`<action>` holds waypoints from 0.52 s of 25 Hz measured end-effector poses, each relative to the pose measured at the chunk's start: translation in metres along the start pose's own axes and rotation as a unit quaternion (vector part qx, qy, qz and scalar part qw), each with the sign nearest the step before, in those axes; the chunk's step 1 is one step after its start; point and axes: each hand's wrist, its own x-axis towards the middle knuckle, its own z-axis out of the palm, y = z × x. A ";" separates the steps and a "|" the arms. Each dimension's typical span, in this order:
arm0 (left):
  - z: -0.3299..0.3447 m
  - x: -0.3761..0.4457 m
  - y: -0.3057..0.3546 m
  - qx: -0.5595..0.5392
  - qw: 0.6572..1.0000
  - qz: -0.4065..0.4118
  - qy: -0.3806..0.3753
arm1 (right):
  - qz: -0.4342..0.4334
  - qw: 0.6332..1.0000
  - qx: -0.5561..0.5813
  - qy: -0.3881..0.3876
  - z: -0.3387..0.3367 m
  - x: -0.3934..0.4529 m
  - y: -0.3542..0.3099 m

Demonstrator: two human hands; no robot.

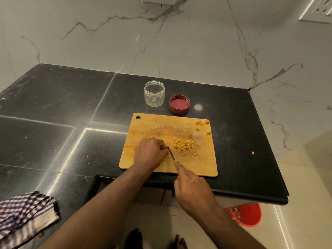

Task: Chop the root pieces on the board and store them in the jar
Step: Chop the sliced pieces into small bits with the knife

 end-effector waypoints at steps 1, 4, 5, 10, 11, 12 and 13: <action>0.000 0.000 0.000 0.001 1.000 -0.001 0.001 | 0.000 1.000 -0.003 -0.003 -0.001 -0.005 0.002; 0.000 0.000 0.000 -0.001 1.000 -0.004 0.003 | 0.001 1.000 -0.001 -0.003 -0.005 -0.022 0.007; -0.001 -0.001 0.000 0.000 1.000 -0.004 0.004 | 0.002 1.000 0.008 0.003 -0.006 -0.024 0.007; -0.001 -0.006 0.001 0.016 0.999 -0.004 0.028 | -0.002 0.999 0.028 0.020 -0.006 -0.013 0.001; -0.001 -0.007 0.001 0.015 0.999 -0.004 0.029 | -0.001 1.000 0.025 0.018 -0.005 -0.010 0.001; 0.000 -0.007 0.000 0.015 1.000 -0.005 0.027 | -0.001 1.000 0.021 0.016 -0.004 -0.007 0.000; 0.000 -0.007 0.000 0.015 1.000 -0.006 0.026 | 0.000 1.000 0.017 0.014 -0.003 -0.004 0.000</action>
